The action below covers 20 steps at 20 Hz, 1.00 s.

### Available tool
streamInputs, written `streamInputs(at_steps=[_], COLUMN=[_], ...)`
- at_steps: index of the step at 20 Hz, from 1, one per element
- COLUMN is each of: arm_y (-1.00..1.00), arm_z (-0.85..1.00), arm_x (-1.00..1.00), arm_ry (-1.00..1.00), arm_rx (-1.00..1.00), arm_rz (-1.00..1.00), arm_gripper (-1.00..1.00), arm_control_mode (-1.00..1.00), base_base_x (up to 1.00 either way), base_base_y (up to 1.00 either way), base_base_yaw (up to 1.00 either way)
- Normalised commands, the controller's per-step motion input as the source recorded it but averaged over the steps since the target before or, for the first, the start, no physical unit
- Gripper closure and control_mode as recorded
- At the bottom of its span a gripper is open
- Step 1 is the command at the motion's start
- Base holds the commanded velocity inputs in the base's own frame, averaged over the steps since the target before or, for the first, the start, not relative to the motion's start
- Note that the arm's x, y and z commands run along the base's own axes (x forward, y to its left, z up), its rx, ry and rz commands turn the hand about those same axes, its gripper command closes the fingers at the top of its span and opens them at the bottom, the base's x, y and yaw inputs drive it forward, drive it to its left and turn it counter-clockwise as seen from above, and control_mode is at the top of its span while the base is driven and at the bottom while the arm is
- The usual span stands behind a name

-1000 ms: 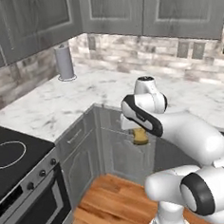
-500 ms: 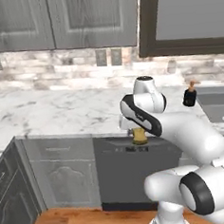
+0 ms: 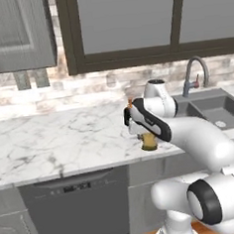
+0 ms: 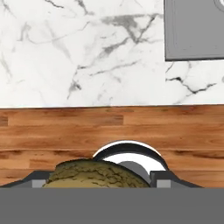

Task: Restock the sink supplies by placing the sponge and soap dispenser on the counter and next to the sink. Make sure the soap dispenser is upright.

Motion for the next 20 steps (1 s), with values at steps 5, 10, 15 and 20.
streamInputs(at_steps=[5,10,15,20], arm_y=[0.07,0.24,0.22,0.00], arm_z=[-0.05,-0.36,-0.41,-0.32], arm_x=[0.04,0.46,0.57,0.49], arm_ry=[0.00,0.05,0.02,-0.01], arm_rx=[0.00,0.00,0.00,0.00], arm_rz=[-0.03,-0.09,-0.09,-0.11], arm_gripper=[1.00,1.00,1.00,1.00], arm_control_mode=[-1.00,-1.00,-1.00,-1.00], base_base_x=[0.24,0.00,0.00,0.00], base_base_y=[-0.15,0.00,0.00,0.00], base_base_yaw=[-0.19,0.00,0.00,0.00])
